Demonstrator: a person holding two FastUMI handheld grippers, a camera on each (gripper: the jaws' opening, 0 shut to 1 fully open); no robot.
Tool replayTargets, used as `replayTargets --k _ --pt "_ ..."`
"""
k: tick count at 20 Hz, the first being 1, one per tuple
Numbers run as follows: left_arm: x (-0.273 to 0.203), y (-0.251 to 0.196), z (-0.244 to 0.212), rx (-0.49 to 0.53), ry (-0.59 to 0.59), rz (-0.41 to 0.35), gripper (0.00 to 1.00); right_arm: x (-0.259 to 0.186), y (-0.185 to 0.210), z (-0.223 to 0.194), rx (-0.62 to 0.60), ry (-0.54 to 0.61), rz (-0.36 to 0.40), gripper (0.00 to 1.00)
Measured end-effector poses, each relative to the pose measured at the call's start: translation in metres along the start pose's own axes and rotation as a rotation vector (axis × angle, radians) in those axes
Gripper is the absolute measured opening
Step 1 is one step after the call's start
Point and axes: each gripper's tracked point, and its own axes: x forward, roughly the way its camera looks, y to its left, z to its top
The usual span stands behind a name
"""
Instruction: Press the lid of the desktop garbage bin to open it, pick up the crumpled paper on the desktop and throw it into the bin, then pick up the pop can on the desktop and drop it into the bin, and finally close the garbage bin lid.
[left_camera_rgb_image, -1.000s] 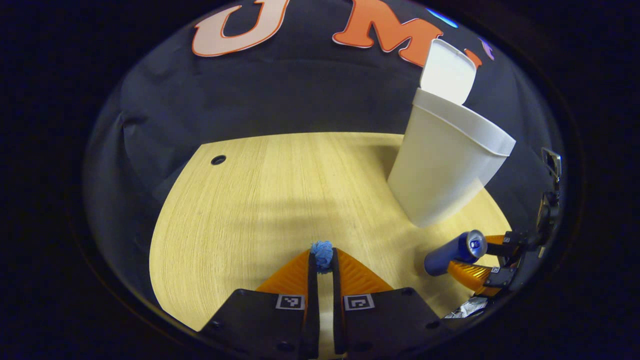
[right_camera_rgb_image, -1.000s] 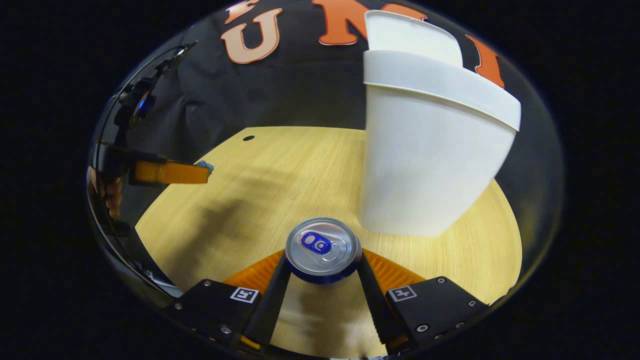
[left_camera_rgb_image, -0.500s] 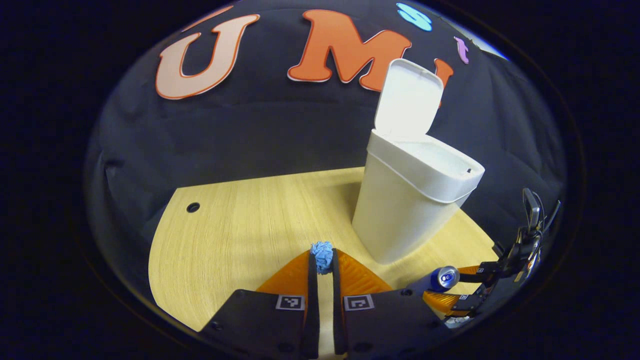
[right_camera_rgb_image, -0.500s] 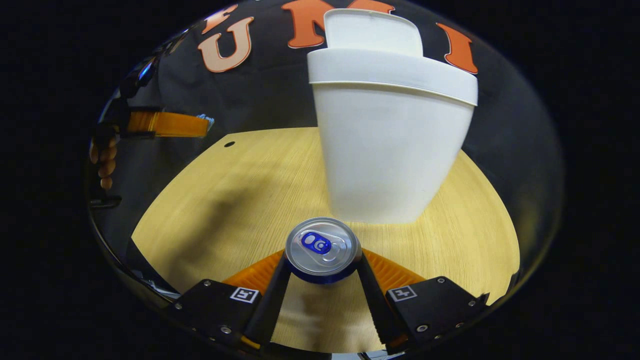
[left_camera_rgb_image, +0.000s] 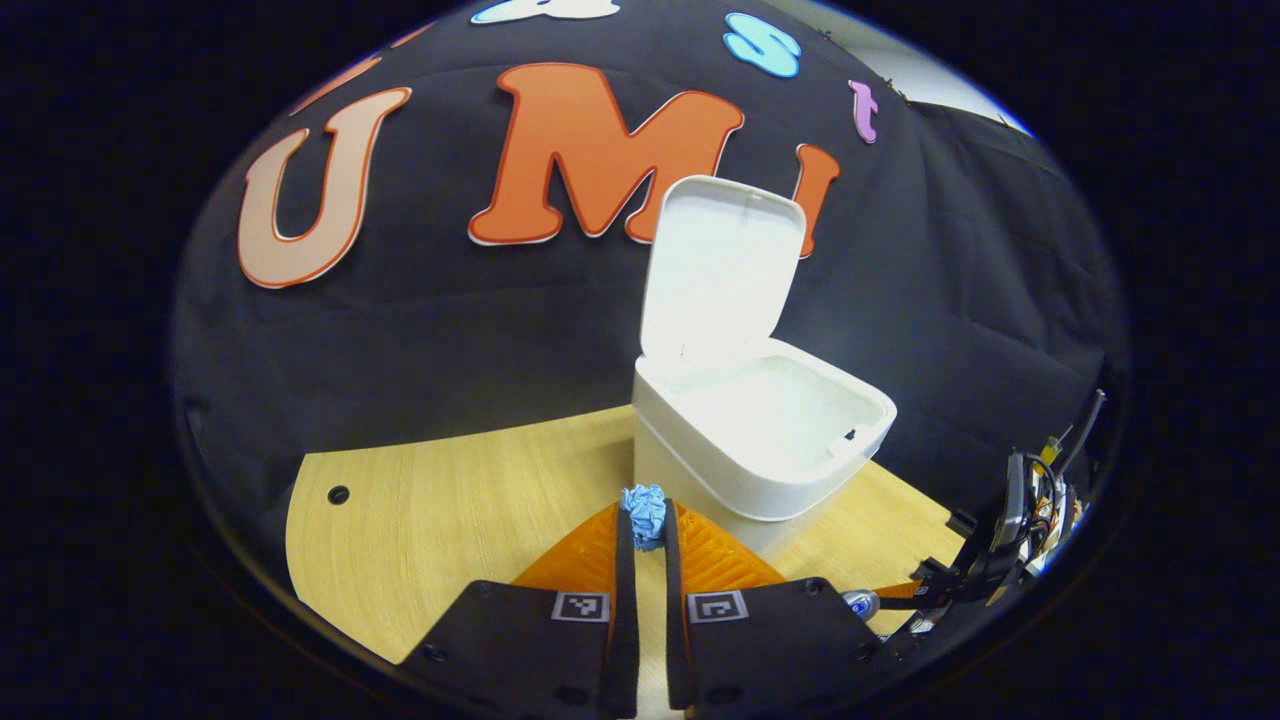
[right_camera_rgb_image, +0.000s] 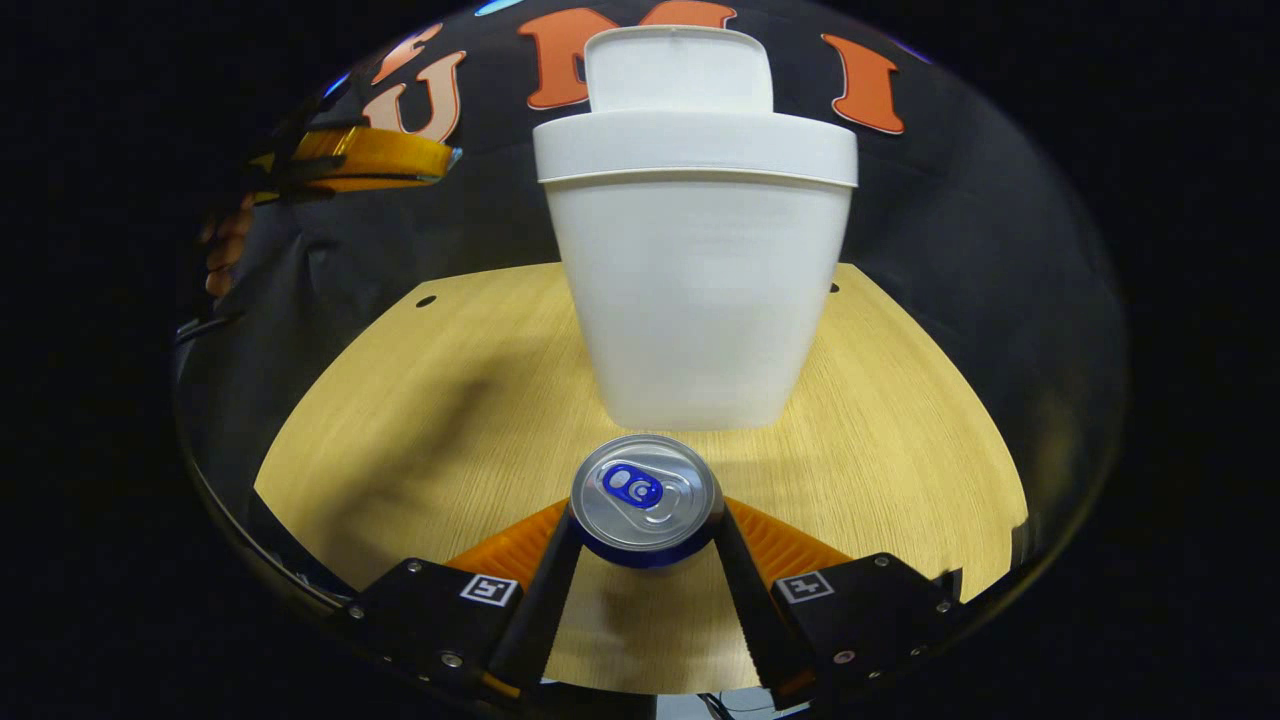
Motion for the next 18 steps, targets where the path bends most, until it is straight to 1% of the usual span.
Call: replayTargets --k 4,7,13,18 --pt "0.012 -0.027 0.025 0.028 -0.045 -0.049 0.14 -0.007 -0.015 0.000 0.036 -0.012 -0.028 0.78" --pt "0.025 -0.041 0.034 0.032 -0.056 -0.078 0.14 -0.012 -0.026 -0.004 0.051 -0.008 -0.049 0.78" --pt "0.039 -0.067 0.041 0.054 -0.067 -0.124 0.14 -0.020 -0.046 -0.012 0.111 -0.011 -0.087 0.78" --pt "0.050 -0.080 0.039 0.060 -0.055 -0.136 0.14 -0.026 -0.057 -0.013 0.138 -0.015 -0.115 0.78"
